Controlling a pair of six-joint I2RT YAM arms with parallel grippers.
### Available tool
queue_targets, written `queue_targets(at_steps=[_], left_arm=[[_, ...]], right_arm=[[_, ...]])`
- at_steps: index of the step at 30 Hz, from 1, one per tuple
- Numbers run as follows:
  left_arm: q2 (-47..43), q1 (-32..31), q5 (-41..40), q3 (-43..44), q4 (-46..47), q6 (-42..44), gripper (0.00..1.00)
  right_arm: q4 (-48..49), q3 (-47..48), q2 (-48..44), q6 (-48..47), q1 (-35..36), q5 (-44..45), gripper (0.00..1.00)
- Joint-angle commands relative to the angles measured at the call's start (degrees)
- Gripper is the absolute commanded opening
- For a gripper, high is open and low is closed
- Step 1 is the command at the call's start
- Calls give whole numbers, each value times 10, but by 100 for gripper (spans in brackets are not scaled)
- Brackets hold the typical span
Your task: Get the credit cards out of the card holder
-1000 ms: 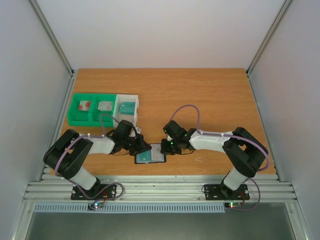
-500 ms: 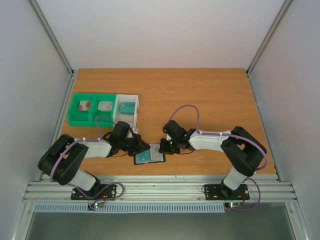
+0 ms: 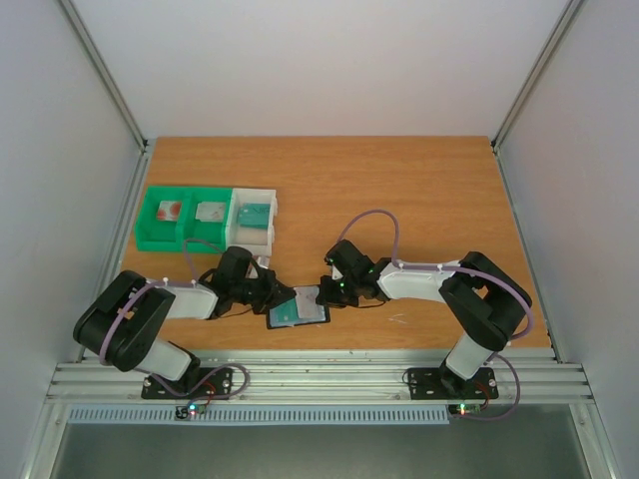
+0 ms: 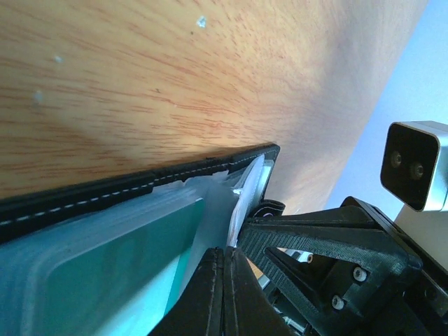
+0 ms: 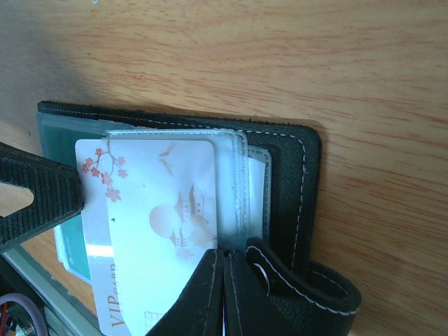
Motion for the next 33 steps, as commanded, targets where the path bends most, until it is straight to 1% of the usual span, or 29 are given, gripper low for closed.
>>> queue_targets(at_steps=[1,5,9,11,13,18,19,20,21,22,26,33], left_arm=[[1,16,13,-11,52,-3,0],[1,20,18,-10,55,3,0],[7,17,25,-8,84,-4,1],[10,11,20,-7,85,-3,5],[18,5,21,-1,87,-1,11],[34,-5,26,2,96,-2,19],[33,-5,25,3,90,2,14],[27,-5,21,3,81,5,6],[20,-5,17,3,69,9,1],[13,-5,12,5,54,12,0],[-30,-5,-11,25,-49,52,1],[-114,-4,-79,66,-227,121,0]], right_arm=[[-19,-18,19,2,-1,19,4],[-18,-16,14,-5,-1,15,4],[-5,-11,33,-5,-1,5,4],[3,-12,44,-2,-1,1,3],[6,-11,51,3,-1,-1,3],[0,-11,47,4,-2,6,3],[1,-11,47,4,-2,6,3],[1,-12,47,4,-2,8,3],[1,-12,47,5,-2,7,3],[1,-12,47,5,-1,8,3],[0,-14,44,5,-2,12,3],[-11,-14,33,-1,-3,23,3]])
